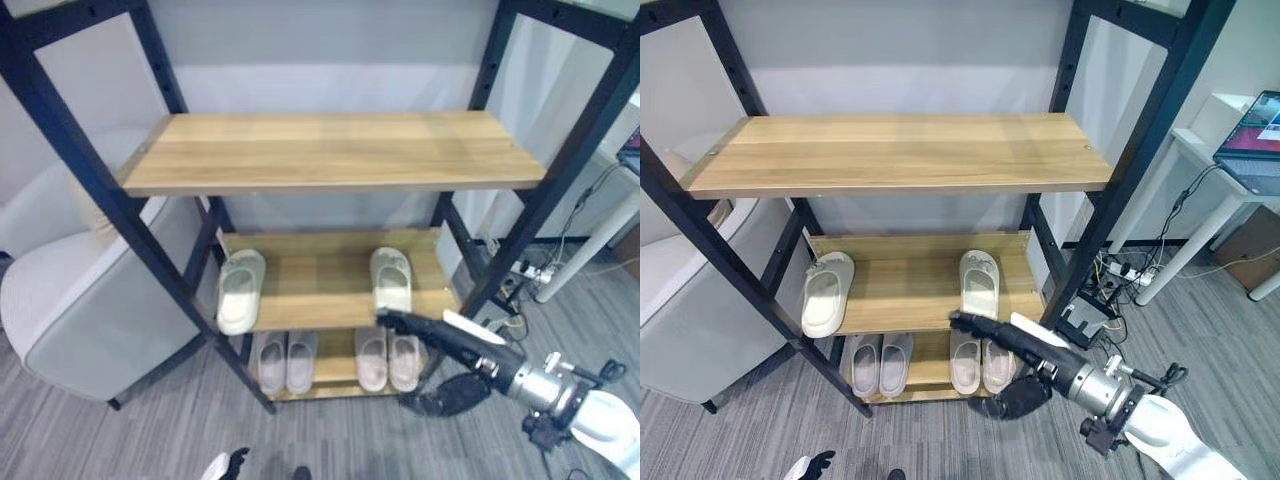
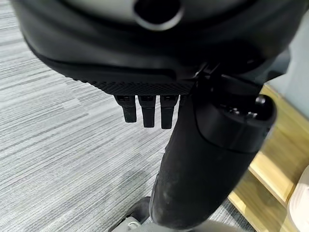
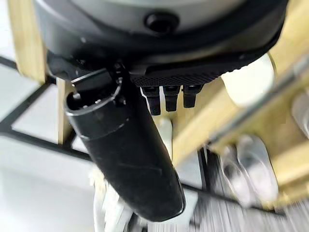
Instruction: Arrange the slippers neatly on the shoe rack.
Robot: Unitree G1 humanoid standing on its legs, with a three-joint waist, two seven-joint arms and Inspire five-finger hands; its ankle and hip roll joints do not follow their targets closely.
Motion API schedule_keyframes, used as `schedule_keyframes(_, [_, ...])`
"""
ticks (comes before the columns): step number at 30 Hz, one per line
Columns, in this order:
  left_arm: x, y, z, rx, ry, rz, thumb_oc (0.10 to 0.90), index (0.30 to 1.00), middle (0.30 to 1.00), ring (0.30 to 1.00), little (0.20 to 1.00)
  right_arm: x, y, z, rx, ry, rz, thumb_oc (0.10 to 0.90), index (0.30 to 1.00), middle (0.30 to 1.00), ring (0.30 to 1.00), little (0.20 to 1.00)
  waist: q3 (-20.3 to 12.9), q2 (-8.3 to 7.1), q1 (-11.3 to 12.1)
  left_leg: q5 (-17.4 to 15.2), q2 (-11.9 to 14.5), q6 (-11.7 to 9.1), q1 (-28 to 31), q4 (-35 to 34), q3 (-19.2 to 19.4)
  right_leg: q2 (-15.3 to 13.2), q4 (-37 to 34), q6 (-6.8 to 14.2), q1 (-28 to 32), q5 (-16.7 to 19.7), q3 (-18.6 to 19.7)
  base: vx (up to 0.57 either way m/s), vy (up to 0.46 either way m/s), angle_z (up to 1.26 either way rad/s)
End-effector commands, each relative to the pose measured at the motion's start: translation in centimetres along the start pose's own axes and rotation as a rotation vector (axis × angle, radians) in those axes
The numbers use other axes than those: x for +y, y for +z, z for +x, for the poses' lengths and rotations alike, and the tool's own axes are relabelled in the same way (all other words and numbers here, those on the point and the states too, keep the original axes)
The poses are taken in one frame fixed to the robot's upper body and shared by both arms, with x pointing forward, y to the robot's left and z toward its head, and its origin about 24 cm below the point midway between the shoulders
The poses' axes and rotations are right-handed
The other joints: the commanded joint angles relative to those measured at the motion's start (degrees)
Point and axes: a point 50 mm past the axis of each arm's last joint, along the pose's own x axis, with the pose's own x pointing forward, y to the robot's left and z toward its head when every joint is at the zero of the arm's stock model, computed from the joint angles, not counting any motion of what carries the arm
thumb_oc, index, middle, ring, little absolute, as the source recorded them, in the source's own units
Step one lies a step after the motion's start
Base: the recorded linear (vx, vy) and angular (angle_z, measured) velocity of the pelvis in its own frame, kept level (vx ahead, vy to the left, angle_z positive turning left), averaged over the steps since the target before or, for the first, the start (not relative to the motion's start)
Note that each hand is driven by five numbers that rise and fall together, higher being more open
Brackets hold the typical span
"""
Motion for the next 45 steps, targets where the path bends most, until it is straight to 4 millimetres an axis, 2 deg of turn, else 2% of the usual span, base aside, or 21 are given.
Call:
schedule_keyframes(1, [0.9,2.5,1.0,-0.077,0.035,-0.047,0.800,0.900,0.900,0.900,0.900,-3.8,4.9,0.8,-0.285,-0.229,-0.289,0.800,0.900,0.900,0.900,0.900,-0.6,-1.24,2.5,-4.9,1.9,-1.1,5.0,-0.1,-2.5,-1.3,5.3,3.5,-3.8,-1.8,0.5,0.04,0.023,0.02])
schedule_keyframes(7, [0.8,2.0,0.8,-0.057,0.034,-0.049,0.800,0.900,0.900,0.900,0.900,-5.5,4.1,1.0,-0.222,-0.355,-0.417,0.800,0.900,0.900,0.900,0.900,-0.4,-1.77,3.4,-5.5,1.7,-0.9,4.3,-0.1,-3.1,-1.4,4.5,3.5,-3.8,-1.8,-0.1,0.03,0.015,0.11])
schedule_keyframes(9, [0.7,1.6,0.7,-0.052,0.028,-0.050,0.800,0.900,0.900,0.900,0.900,-6.3,3.5,1.2,-0.168,-0.414,-0.513,0.800,0.900,0.900,0.900,0.900,-0.3,-1.95,4.2,-5.5,1.4,-0.6,3.6,-0.1,-3.4,-1.5,3.6,3.6,-4.0,-1.4,-0.3,0.01,0.016,0.03])
schedule_keyframes(15, [0.0,1.5,0.3,-0.067,-0.007,-0.040,0.800,0.900,0.900,0.900,0.900,-7.5,1.8,1.8,-0.073,-0.527,-0.586,0.800,0.900,0.900,0.900,0.900,0.0,-2.07,5.8,-5.8,0.8,-0.2,2.5,-0.1,-4.0,-1.6,1.6,3.6,-4.1,-0.7,-0.6,0.03,0.021,0.01])
schedule_keyframes(17, [0.0,1.9,0.2,-0.092,-0.018,-0.047,0.800,0.900,0.900,0.900,0.900,-8.1,1.2,1.8,-0.032,-0.567,-0.620,0.800,0.900,0.900,0.900,0.900,0.3,-2.06,6.3,-5.8,0.6,0.0,1.9,-0.1,-4.2,-1.6,1.0,3.7,-4.4,-0.4,-0.6,-0.04,0.022,0.02])
schedule_keyframes(18, [0.1,3.0,0.0,-0.161,-0.029,-0.035,0.800,0.900,0.900,0.900,0.900,-9.6,0.1,2.3,0.022,-0.656,-0.580,0.800,0.900,0.900,0.900,0.900,1.7,-2.11,7.3,-5.3,0.5,0.1,0.2,-0.1,-4.4,-1.7,0.8,3.6,-5.8,0.1,-0.5,-0.08,0.037,0.04])
schedule_keyframes(20, [0.2,3.0,0.1,-0.160,-0.028,-0.036,0.800,0.900,0.900,0.900,0.900,-9.6,0.1,2.4,0.020,-0.656,-0.580,0.800,0.900,0.900,0.900,0.900,1.6,-2.16,7.2,-5.3,0.5,0.1,0.1,-0.1,-4.4,-1.7,0.8,3.6,-6.0,0.1,-0.4,-0.06,0.021,0.00])
schedule_keyframes(21, [0.2,3.5,-0.1,-0.198,-0.041,-0.027,0.800,0.900,0.900,0.900,0.900,-10.7,-0.4,2.8,0.043,-0.714,-0.542,0.800,0.900,0.900,0.900,0.900,2.3,-2.12,8.1,-5.0,0.3,0.3,-0.9,-0.1,-4.6,-1.6,0.7,3.7,-6.8,0.4,-0.4,-0.05,0.013,0.02])
schedule_keyframes(22, [0.3,3.5,-0.1,-0.197,-0.040,-0.028,0.800,0.900,0.900,0.900,0.900,-10.7,-0.4,2.8,0.042,-0.714,-0.541,0.800,0.900,0.900,0.900,0.900,2.2,-2.15,8.1,-5.0,0.3,0.3,-1.0,-0.1,-4.6,-1.6,0.7,3.7,-6.9,0.4,-0.4,-0.05,0.038,-0.01])
schedule_keyframes(23, [0.6,4.4,-0.4,-0.266,-0.047,-0.025,0.800,0.900,0.900,0.900,0.900,-12.1,-0.6,3.0,0.073,-0.761,-0.556,0.800,0.900,0.900,0.900,0.900,2.9,-2.17,8.9,-4.9,0.1,0.6,-1.7,-0.1,-4.9,-1.6,0.6,3.5,-7.3,0.4,-0.3,0.00,0.026,0.03])
schedule_keyframes(33, [1.2,5.4,-0.6,-0.322,-0.040,-0.011,0.800,0.900,0.900,0.900,0.900,-15.0,0.4,3.6,0.074,-0.913,-0.586,0.800,0.900,0.900,0.900,0.900,4.9,-2.21,10.7,-4.5,-0.8,1.0,-4.3,0.2,-5.9,-2.0,1.0,3.7,-9.4,0.9,-0.6,-0.01,0.014,0.01])
schedule_keyframes(37, [1.1,5.4,-0.5,-0.319,-0.038,-0.007,0.800,0.900,0.900,0.900,0.900,-15.4,0.7,3.9,0.078,-0.923,-0.610,0.800,0.900,0.900,0.900,0.900,5.4,-2.28,11.1,-4.3,-1.0,1.1,-5.3,0.3,-6.2,-2.1,1.2,3.7,-10.3,1.1,-0.8,-0.02,0.029,0.05])
schedule_keyframes(38, [3.2,4.6,0.8,-0.240,0.063,-0.019,0.800,0.900,0.900,0.900,0.900,-15.7,2.3,5.1,0.013,-0.912,-0.623,0.800,0.900,0.900,0.900,0.900,5.6,-2.49,10.5,-4.2,-1.0,1.0,-6.0,0.4,-6.1,-2.2,1.2,3.9,-11.1,1.3,-0.6,-0.03,0.054,0.09])
schedule_keyframes(41, [2.0,4.0,0.6,-0.215,0.051,-0.044,0.800,0.900,0.900,0.900,0.900,-16.0,1.5,4.9,0.047,-0.914,-0.597,0.800,0.900,0.900,0.900,0.900,6.1,-2.61,10.7,-4.1,-1.2,1.0,-6.7,0.6,-6.2,-2.3,1.3,3.9,-11.8,1.5,-0.7,-0.03,0.036,-0.02])
schedule_keyframes(45, [2.4,4.1,0.9,-0.193,0.066,-0.085,0.800,0.900,0.900,0.900,0.900,-15.7,1.2,4.2,0.063,-0.890,-0.598,0.800,0.900,0.900,0.900,0.900,6.9,-3.02,10.7,-4.0,-1.5,0.9,-7.8,0.9,-6.3,-2.5,1.6,4.0,-12.7,1.7,-0.7,-0.03,0.024,0.03])
